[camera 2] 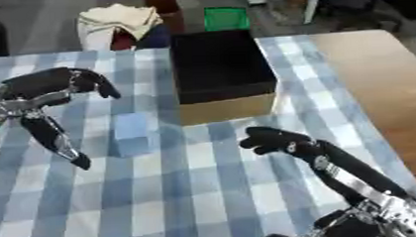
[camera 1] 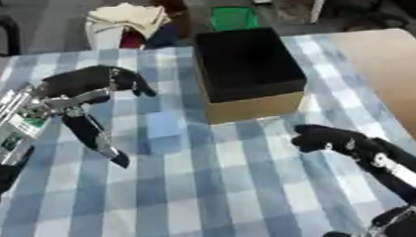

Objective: Pick up objects on the table and place them in the box.

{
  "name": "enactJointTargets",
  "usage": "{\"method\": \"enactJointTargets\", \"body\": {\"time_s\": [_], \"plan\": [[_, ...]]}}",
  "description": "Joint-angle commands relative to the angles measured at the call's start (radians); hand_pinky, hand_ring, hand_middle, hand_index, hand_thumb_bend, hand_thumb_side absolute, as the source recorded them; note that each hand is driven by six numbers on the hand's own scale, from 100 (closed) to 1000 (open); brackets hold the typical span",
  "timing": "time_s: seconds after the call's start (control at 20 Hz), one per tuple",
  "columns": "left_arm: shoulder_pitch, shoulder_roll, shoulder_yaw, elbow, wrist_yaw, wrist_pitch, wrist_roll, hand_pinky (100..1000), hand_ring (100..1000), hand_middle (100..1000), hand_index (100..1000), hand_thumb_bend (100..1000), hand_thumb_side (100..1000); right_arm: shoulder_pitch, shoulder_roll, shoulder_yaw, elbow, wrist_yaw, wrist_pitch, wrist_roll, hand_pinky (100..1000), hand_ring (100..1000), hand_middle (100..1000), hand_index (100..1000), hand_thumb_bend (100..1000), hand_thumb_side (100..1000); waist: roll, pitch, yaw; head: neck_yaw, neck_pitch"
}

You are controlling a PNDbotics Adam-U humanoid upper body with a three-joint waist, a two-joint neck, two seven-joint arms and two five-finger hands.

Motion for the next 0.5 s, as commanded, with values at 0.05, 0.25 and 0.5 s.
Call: {"method": "enactJointTargets", "body": {"time_s": [0.05, 0.25, 0.5], "plan": [[-0.035, -0.012, 0.011, 0.045, -0.021, 0.007, 0.007, 897, 687, 712, 847, 907, 521, -0.010, -0.007, -0.001, -0.022, -0.010, 0.000, 0.005, 839, 1000, 866, 1000, 504, 259, -0.001, -0.017, -0.004, -0.004, -0.016], [-0.058, -0.043, 0.020, 0.111, -0.044, 0.009, 0.015, 907, 680, 706, 845, 890, 530, -0.010, -0.004, 0.003, -0.022, -0.013, 0.001, 0.010, 840, 1000, 866, 1000, 500, 259, -0.002, -0.017, -0.010, 0.000, -0.020], [-0.082, -0.070, 0.032, 0.175, -0.057, 0.013, 0.022, 912, 670, 698, 843, 869, 536, -0.012, 0.000, 0.005, -0.022, -0.016, 0.003, 0.014, 839, 1000, 865, 1000, 495, 261, -0.002, -0.015, -0.022, 0.005, -0.025]]}}
